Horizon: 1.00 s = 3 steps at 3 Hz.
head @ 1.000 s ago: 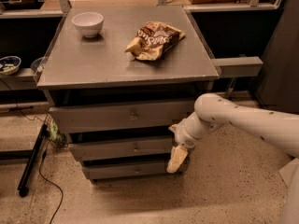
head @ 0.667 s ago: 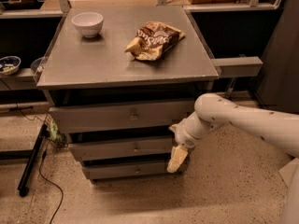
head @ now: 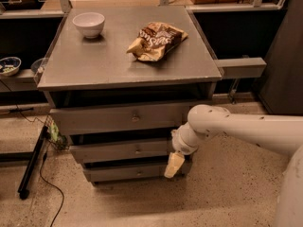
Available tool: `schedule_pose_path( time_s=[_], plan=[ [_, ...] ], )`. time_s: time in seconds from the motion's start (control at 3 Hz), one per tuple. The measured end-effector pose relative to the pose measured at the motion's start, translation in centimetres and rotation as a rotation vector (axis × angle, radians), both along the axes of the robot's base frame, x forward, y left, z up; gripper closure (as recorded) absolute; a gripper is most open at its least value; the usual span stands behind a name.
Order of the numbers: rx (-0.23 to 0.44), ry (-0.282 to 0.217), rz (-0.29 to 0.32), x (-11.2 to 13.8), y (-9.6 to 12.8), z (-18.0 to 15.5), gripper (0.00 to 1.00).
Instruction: Open middle drawer
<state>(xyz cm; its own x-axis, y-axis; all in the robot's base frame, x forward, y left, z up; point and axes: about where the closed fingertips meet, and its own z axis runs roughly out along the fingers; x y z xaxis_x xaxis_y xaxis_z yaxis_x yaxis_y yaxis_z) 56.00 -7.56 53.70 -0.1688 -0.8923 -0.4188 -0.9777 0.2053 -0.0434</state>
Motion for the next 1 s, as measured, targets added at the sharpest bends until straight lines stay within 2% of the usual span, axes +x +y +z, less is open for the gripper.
schedule_pose_path(
  time_s=[0.67, 1.0],
  plan=[
    [-0.013, -0.007, -0.009, 0.7, 0.4, -1.0, 0.0],
    [-0.023, -0.024, -0.009, 3.0, 1.3, -2.3, 0.0]
  ],
)
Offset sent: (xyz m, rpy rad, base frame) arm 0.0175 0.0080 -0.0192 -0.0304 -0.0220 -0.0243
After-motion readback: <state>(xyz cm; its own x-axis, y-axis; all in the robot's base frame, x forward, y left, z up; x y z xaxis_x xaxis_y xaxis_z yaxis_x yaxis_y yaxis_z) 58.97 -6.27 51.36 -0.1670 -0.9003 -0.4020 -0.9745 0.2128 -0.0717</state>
